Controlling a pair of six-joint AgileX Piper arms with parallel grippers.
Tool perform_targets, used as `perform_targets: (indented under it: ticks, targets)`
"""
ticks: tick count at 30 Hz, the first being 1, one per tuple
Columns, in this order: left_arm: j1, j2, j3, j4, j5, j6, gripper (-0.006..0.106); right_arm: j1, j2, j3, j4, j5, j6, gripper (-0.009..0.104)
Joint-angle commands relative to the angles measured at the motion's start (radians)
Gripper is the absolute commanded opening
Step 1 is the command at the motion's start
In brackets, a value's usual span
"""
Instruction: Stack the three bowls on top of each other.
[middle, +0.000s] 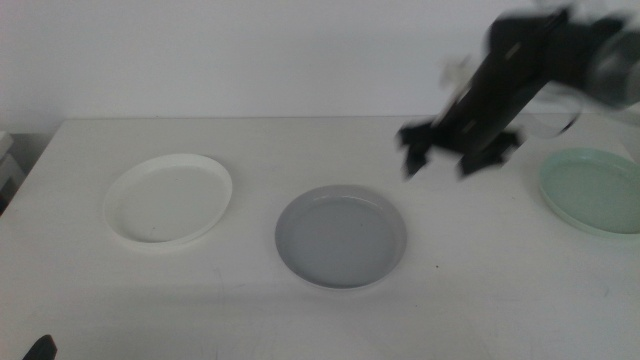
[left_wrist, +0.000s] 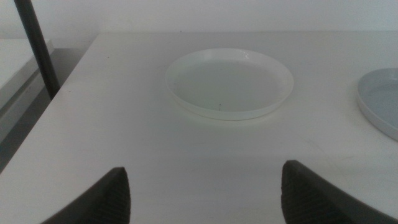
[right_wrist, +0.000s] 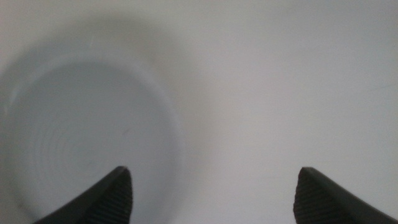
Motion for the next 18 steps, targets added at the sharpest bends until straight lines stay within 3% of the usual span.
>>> perform_targets:
  ticks: [1,7,18]
  targets:
    - [0.001,-0.013,-0.004,-0.005,-0.079,-0.012,0.081,-0.067,-0.1,-0.076,-0.07,0.064,-0.022,0.069]
    - [0.001,-0.013,-0.004,-0.005,-0.079,-0.012,0.081,-0.291,-0.117,-0.249,-0.069,0.188,-0.084,0.068]
    - [0.001,-0.013,-0.004,-0.005,-0.079,-0.012,0.081,-0.649,-0.045,-0.267,-0.031,0.11,-0.202,0.061]
